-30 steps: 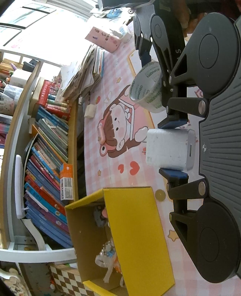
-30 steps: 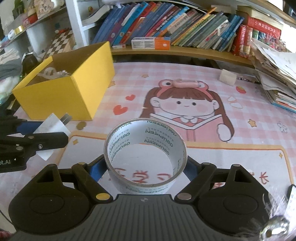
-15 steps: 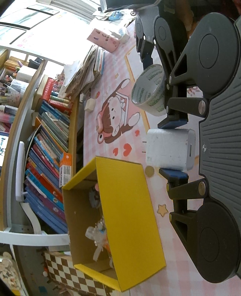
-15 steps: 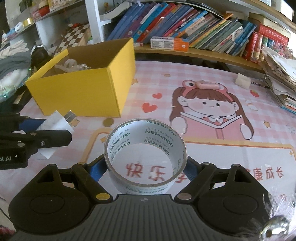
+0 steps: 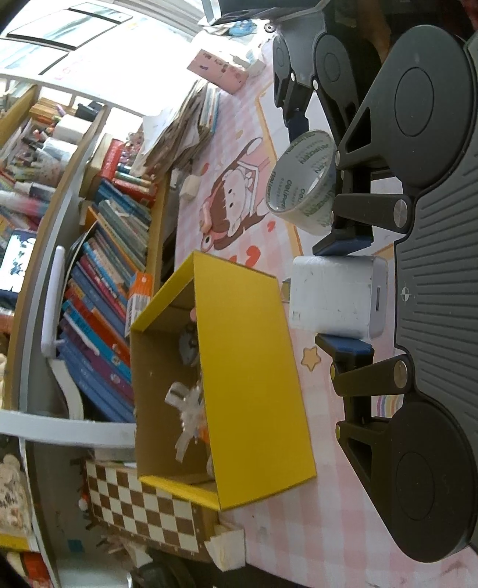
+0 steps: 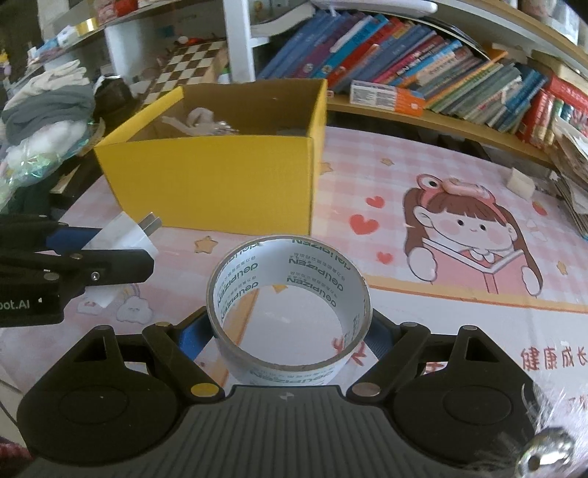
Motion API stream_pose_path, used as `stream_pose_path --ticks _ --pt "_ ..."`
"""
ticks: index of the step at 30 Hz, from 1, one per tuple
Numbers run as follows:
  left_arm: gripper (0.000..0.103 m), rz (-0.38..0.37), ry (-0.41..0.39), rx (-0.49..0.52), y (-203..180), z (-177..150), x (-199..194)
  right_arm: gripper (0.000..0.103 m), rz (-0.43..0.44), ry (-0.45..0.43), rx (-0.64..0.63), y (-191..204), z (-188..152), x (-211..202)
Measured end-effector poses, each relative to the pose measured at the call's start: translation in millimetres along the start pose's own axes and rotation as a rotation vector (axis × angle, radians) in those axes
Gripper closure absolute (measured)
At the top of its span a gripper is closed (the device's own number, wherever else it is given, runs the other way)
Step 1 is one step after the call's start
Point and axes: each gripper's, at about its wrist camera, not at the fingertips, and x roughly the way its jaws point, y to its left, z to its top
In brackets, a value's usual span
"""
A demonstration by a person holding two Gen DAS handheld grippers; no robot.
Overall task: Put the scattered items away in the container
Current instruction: 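Carry the charger with left gripper while right gripper carries the tape roll over the yellow box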
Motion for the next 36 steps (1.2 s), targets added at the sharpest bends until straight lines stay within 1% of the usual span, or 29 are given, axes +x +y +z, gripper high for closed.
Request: stream_pose_path --ticks 7,13,27,36 --pt "0.06 0.004 -0.036 -0.028 15 2 -10 0.019 0.01 -0.011 -0.047 16 10 -1" --pt "0.06 0.009 -0.054 -0.054 24 4 -11 0.019 0.018 -0.006 -0.087 24 14 2" --pt "0.06 0.012 -0.094 -0.073 35 15 -15 0.019 0.035 -0.011 -0.063 21 23 5" --pt "0.06 0.017 -0.138 -0.075 41 28 -17 0.019 0.041 -0.055 -0.076 21 43 -1"
